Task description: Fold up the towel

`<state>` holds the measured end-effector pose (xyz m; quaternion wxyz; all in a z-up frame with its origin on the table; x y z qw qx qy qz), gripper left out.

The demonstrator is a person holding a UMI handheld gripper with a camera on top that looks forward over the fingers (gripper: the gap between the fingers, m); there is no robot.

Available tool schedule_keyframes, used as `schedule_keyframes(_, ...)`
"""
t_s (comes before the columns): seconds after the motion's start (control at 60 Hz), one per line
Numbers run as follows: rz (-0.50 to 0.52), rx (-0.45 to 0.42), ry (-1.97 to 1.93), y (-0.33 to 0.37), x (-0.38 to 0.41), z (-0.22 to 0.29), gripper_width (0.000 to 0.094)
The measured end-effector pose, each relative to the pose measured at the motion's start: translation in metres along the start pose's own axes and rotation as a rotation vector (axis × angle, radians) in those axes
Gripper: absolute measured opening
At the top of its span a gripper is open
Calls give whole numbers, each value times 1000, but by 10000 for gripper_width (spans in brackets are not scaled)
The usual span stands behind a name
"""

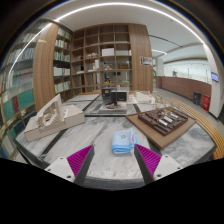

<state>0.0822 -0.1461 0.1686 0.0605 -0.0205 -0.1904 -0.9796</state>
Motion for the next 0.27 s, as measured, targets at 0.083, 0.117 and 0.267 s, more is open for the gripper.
schedule_keyframes(0.083,-7,-18,33,17,5,0,835)
schedule_keyframes(0.117,1,-16,36,21,5,1,834)
schedule_keyframes(0.267,-4,-42,26,29,-1,6,833)
Point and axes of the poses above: the point between the fingertips, and its own axes, seen from behind it with the camera up: x to the left, z up, y backward, against the way the camera looks, the point moved 3 cm from there along y, backward, against the way the camera looks, and after that the axes turned 1 degree about -y, right-handed, at the moved point
